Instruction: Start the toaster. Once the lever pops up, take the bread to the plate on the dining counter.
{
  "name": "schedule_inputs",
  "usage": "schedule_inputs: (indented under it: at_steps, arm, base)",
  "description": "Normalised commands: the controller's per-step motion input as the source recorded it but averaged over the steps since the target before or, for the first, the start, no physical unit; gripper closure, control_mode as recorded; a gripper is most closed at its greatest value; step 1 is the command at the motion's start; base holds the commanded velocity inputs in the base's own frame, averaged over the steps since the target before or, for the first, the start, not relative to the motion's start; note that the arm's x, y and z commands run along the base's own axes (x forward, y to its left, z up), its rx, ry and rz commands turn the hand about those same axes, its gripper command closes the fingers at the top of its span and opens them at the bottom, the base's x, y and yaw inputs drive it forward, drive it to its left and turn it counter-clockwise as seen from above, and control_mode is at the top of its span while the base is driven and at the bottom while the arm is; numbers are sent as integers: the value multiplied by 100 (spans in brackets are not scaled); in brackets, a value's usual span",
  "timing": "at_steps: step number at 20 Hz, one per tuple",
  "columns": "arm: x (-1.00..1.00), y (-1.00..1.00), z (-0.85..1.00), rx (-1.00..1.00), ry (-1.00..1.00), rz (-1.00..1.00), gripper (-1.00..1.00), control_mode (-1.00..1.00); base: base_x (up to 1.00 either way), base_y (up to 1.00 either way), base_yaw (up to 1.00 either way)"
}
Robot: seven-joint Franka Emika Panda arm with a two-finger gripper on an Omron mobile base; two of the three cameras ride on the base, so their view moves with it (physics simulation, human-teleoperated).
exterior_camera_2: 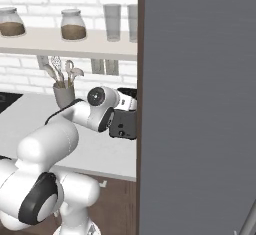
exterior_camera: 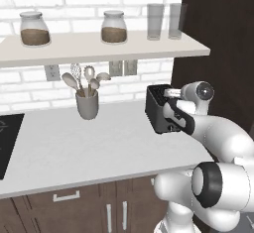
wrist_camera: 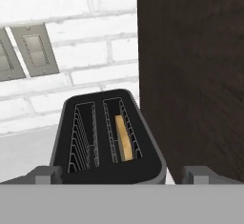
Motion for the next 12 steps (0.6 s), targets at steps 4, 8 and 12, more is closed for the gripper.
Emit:
schedule_inputs:
  at_steps: [4, 8, 12]
  arm:
    - [0, 0, 0, 0, 0, 0, -100, -100]
    - [0, 0, 0, 0, 0, 0, -100, -100]
    - [0, 0, 0, 0, 0, 0, -100, -100]
  base:
    - [0, 0, 0]
    - [0, 0, 0]
    - [0, 0, 0]
